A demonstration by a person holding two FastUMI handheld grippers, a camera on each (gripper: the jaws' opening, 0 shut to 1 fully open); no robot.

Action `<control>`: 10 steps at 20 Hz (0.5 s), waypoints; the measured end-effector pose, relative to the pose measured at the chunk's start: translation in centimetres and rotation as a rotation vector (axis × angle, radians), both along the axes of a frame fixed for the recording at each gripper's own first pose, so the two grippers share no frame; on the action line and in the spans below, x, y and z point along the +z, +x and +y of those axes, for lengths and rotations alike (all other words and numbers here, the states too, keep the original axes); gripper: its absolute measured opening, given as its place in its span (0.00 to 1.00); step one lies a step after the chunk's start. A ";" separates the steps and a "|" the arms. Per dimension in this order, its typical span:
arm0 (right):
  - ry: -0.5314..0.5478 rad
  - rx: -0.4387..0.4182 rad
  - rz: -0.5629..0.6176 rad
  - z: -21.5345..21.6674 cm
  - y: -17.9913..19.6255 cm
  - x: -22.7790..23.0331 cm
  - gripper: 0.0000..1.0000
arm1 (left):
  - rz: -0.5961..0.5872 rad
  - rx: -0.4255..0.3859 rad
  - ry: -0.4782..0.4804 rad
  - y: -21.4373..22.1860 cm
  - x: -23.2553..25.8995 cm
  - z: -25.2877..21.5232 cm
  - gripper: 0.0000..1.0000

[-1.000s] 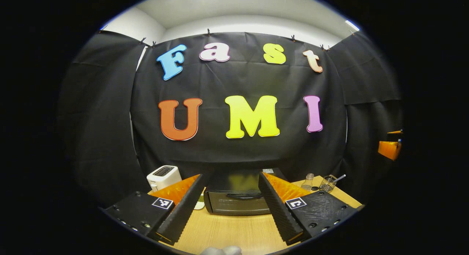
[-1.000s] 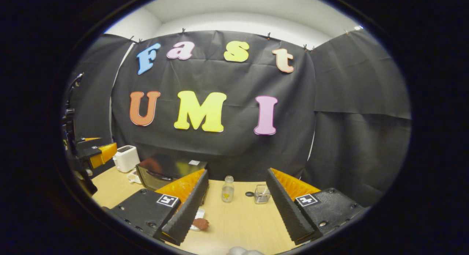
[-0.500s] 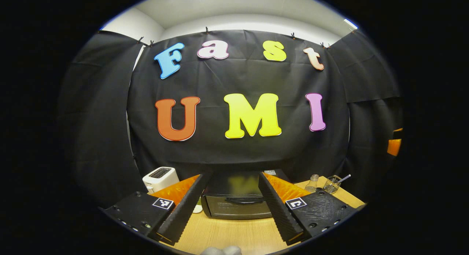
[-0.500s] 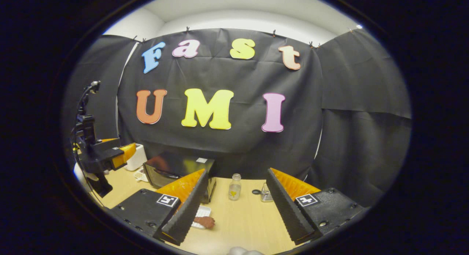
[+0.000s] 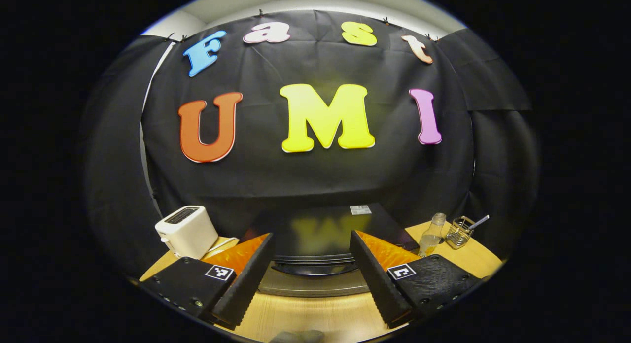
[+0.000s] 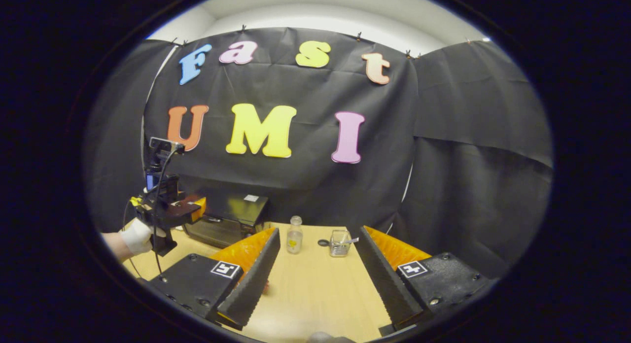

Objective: Open the electric oven with the left hand, put the food in, and close the electric oven.

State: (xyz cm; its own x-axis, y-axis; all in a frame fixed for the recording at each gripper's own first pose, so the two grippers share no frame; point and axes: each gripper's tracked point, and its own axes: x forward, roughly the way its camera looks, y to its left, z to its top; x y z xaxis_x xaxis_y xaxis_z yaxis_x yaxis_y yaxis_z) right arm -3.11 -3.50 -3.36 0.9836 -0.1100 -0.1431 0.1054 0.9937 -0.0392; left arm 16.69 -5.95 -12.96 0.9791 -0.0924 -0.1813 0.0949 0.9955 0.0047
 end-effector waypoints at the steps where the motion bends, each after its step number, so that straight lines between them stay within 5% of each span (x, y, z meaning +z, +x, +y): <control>1: 0.003 -0.013 0.009 -0.3 -0.1 -0.3 0.97 | 0.024 -0.003 -0.009 0.7 -1.2 -0.3 0.97; 6: 0.037 -0.056 0.058 -1.3 0.1 -2.4 1.00 | 0.116 0.003 0.020 2.4 -5.5 -0.5 0.98; 10: 0.047 -0.047 0.069 -1.0 0.5 -2.7 1.00 | 0.083 -0.008 0.036 2.5 -4.7 -0.8 0.94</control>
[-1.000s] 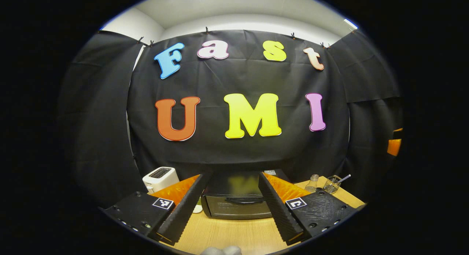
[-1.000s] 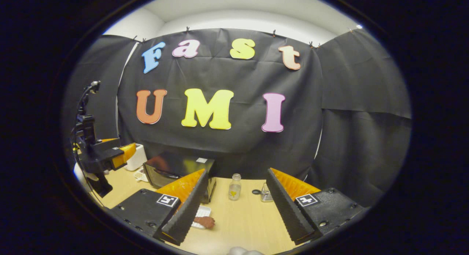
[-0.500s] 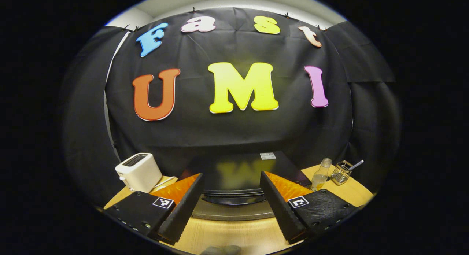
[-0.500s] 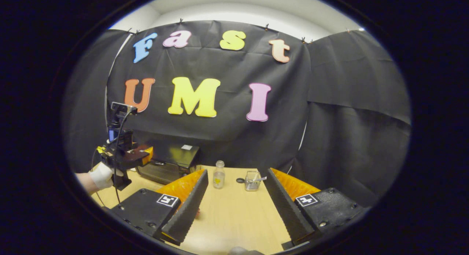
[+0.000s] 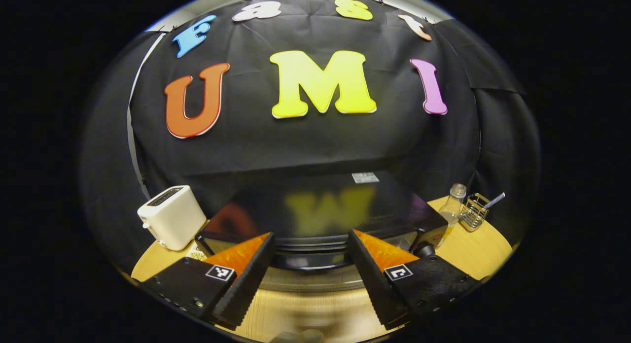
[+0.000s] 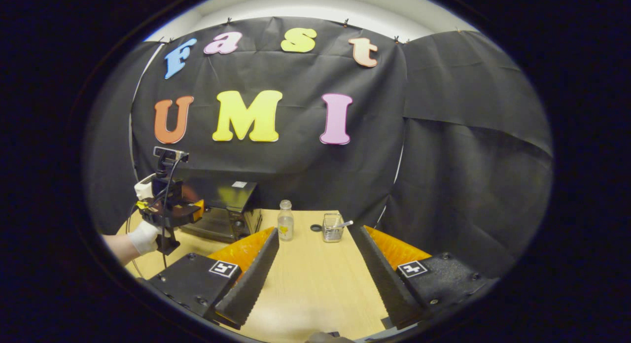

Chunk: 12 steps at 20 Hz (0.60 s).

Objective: Open the electric oven with the left hand, put the food in, and close the electric oven.

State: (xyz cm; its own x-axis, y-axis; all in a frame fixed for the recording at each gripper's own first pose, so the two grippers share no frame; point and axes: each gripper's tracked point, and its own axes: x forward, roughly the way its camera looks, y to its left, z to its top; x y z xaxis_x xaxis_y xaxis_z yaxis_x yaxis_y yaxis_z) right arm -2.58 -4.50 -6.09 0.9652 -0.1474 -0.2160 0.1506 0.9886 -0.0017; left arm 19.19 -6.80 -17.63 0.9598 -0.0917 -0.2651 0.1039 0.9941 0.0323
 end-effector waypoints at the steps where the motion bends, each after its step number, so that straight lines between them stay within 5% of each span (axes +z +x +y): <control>1: 0.002 0.005 -0.005 0.2 0.1 0.1 1.00 | 0.014 0.000 -0.007 0.0 -0.6 0.1 0.94; 12: 0.018 0.047 -0.022 1.6 -1.6 -0.4 1.00 | 0.027 -0.016 -0.017 -6.8 -2.6 0.8 0.96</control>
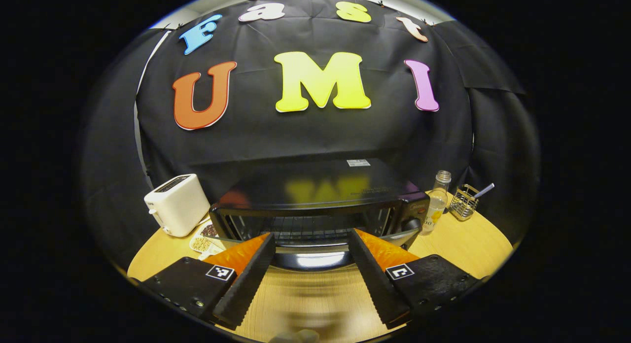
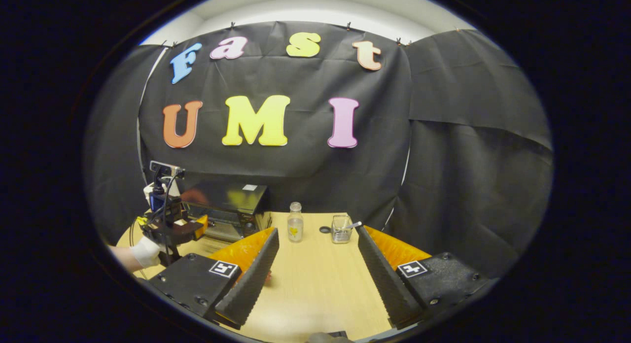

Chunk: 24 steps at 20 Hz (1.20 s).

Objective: Open the electric oven with the left hand, put the food in, and close the electric oven.

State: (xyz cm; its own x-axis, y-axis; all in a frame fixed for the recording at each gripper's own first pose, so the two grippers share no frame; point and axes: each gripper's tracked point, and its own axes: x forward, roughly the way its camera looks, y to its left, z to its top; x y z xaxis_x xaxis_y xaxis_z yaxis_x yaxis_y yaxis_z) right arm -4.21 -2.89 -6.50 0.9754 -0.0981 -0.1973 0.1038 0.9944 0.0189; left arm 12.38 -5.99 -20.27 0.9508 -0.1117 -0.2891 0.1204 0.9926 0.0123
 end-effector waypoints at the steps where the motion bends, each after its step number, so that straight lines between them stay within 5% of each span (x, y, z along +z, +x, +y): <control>1: 0.001 0.003 0.000 0.0 -0.2 -0.2 1.00 | 0.002 -0.001 0.002 -0.8 -0.4 0.0 0.96; 12: -0.007 0.039 0.048 1.1 -0.9 -3.0 1.00 | 0.167 0.002 0.026 -8.3 -9.3 0.9 0.95; 24: -0.008 -0.020 0.122 -1.3 -1.6 -6.7 0.99 | 0.307 0.007 0.013 -9.5 -15.2 0.5 0.96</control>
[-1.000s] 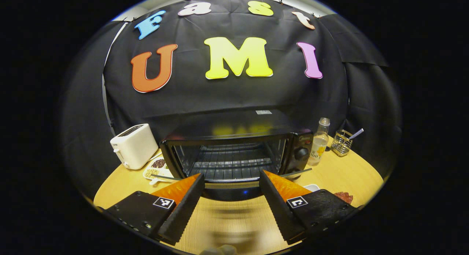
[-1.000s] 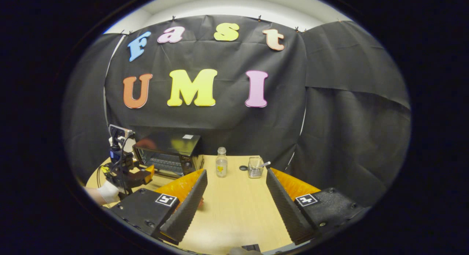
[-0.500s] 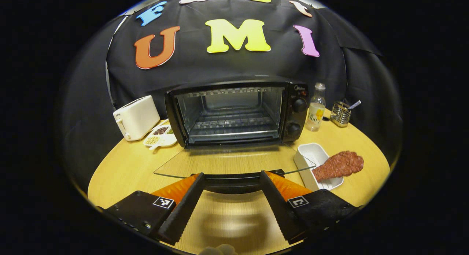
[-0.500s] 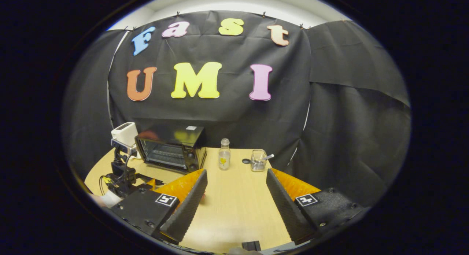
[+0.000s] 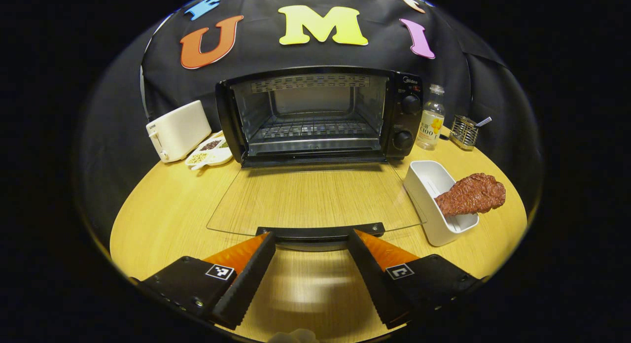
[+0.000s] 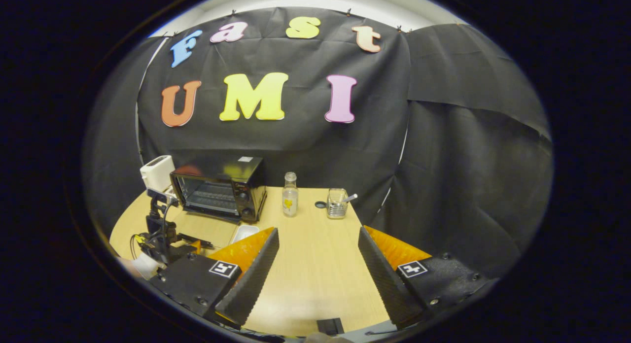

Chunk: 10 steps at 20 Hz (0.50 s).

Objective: Open the electric oven with the left hand, put the food in, and close the electric oven.

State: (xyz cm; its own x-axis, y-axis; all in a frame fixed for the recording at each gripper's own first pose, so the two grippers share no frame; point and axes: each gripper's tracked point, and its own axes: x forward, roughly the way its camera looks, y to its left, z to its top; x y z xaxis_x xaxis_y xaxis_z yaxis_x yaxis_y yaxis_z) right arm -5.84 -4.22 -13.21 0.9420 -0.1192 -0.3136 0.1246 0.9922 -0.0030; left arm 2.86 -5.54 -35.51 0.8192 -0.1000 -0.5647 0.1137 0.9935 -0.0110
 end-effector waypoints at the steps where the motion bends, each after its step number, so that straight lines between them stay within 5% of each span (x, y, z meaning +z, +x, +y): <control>1: 0.005 0.000 0.005 0.0 0.0 -0.2 1.00 | -0.002 -0.004 0.003 0.1 0.0 0.0 0.95; 10: 0.072 0.074 0.072 1.9 2.0 -3.7 1.00 | -0.115 0.014 0.015 -0.5 4.1 2.3 0.97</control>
State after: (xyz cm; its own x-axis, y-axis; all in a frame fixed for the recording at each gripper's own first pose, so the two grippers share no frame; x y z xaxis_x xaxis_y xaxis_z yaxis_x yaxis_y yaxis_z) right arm -3.86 -2.28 -16.94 0.9221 -0.0247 -0.3862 0.0526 0.9967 0.0618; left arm 2.40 -3.27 -31.40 0.8801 -0.0803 -0.4679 0.0993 0.9949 0.0160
